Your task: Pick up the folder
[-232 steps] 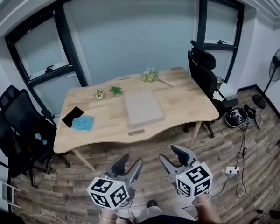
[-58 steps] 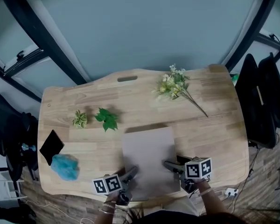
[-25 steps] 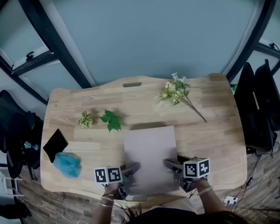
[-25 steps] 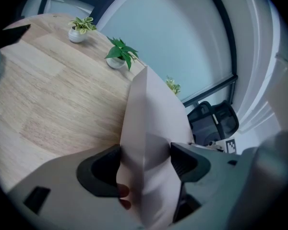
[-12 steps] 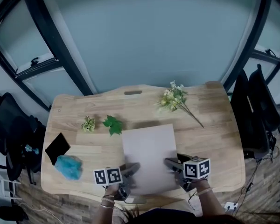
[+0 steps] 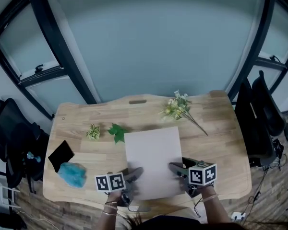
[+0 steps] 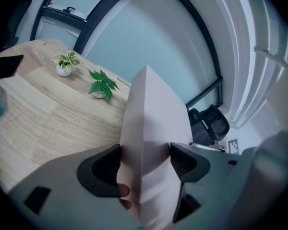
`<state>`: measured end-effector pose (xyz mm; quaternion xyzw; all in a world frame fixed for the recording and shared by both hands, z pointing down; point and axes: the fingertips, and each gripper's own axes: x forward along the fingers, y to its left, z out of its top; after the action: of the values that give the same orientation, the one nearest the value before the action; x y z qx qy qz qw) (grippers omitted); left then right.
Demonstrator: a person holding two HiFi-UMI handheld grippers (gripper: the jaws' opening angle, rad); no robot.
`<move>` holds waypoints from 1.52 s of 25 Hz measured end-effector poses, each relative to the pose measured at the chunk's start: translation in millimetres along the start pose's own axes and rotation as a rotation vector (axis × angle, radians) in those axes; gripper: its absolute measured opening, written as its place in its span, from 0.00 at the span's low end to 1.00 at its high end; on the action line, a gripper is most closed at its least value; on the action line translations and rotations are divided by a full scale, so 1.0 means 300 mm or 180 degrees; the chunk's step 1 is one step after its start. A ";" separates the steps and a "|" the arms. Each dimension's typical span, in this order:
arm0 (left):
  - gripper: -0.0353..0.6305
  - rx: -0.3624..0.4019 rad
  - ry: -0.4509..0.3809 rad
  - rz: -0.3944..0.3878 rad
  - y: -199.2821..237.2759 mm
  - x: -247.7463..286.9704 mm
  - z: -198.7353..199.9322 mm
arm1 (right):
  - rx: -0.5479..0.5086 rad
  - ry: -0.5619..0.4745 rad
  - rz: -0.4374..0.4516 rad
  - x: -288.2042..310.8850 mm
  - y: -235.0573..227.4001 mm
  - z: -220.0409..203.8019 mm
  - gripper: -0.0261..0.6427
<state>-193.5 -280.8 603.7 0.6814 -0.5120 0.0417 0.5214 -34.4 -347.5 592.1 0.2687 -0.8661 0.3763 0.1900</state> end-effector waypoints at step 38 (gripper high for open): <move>0.53 0.0756 -0.0722 0.0063 -0.240 -0.202 0.238 | -0.0509 -0.0698 0.0071 -0.185 0.167 0.251 0.50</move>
<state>-202.6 -299.9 487.4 0.7334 -0.5658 0.0299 0.3756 -31.0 -357.7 486.6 0.2826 -0.9118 0.2766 0.1108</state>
